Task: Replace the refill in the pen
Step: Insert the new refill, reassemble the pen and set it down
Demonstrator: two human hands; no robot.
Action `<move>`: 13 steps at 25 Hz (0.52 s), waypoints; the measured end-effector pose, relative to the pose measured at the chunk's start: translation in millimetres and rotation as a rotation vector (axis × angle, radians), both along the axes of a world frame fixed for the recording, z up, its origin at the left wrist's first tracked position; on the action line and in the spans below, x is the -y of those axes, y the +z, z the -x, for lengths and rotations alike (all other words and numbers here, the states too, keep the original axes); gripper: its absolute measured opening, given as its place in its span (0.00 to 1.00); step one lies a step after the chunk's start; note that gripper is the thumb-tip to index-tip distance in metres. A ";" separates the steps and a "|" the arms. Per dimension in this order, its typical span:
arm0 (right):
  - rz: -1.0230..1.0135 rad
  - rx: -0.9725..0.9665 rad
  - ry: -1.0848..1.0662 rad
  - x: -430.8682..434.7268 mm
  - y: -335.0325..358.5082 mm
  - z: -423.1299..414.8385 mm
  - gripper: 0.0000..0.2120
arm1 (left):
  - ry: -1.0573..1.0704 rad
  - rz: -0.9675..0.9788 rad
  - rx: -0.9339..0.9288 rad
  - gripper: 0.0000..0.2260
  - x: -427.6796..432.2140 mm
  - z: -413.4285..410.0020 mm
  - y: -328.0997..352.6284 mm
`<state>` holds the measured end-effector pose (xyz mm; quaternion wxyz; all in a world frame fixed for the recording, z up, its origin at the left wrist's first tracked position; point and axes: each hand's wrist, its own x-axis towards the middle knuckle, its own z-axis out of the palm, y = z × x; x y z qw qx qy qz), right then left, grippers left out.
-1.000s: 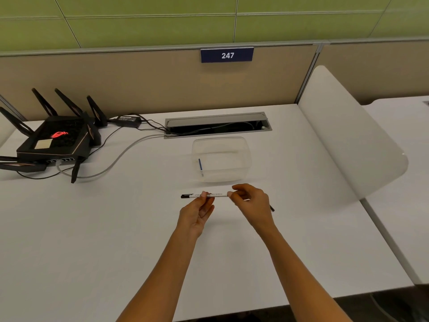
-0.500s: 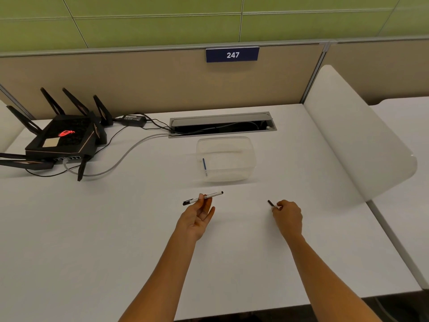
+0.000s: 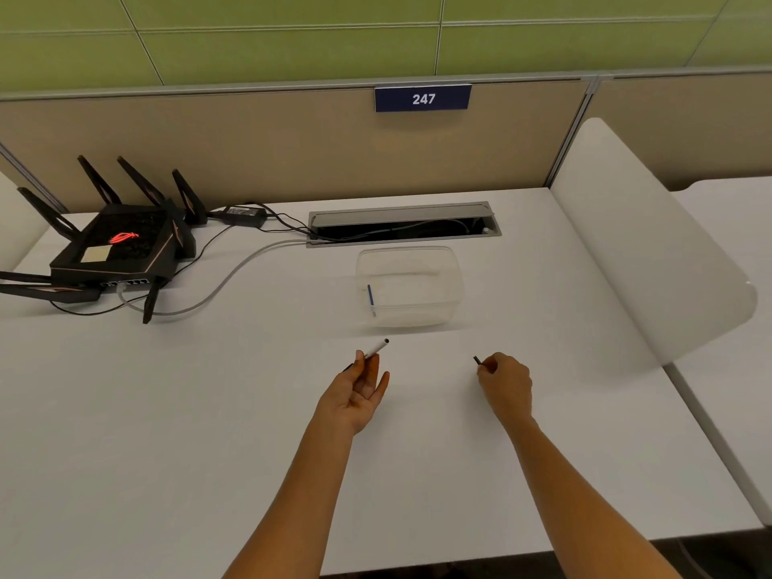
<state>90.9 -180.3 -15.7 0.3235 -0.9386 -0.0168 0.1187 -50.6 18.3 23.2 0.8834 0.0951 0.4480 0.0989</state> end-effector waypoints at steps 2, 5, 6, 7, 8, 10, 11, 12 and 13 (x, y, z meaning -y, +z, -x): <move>-0.094 -0.012 -0.004 -8.4 6.8 4.5 0.07 | 0.041 0.033 -0.012 0.05 -0.4 -1.1 -0.3; -0.186 -0.025 0.032 -22.7 20.0 11.6 0.07 | 0.088 0.081 -0.007 0.05 0.0 -3.7 0.7; -0.211 -0.029 0.048 -27.1 25.1 13.3 0.07 | 0.092 0.085 -0.007 0.06 0.8 -4.2 0.8; -0.242 -0.035 0.067 -31.6 30.8 15.4 0.06 | 0.089 0.081 -0.008 0.06 1.1 -4.1 1.0; -0.279 -0.040 0.091 -36.1 37.2 18.1 0.06 | 0.084 0.074 -0.009 0.05 1.5 -4.0 1.5; -0.360 -0.029 0.158 -45.8 51.5 24.2 0.05 | 0.080 0.056 -0.015 0.05 1.8 -3.4 2.7; -0.394 -0.012 0.198 -50.9 58.6 27.2 0.04 | 0.082 0.046 -0.021 0.05 1.8 -2.7 3.4; -0.420 0.005 0.242 -56.1 65.3 30.5 0.04 | 0.086 0.037 -0.028 0.05 1.7 -2.1 4.3; -0.439 0.020 0.285 -60.7 71.5 33.5 0.03 | 0.088 0.031 -0.034 0.05 2.1 -1.6 5.7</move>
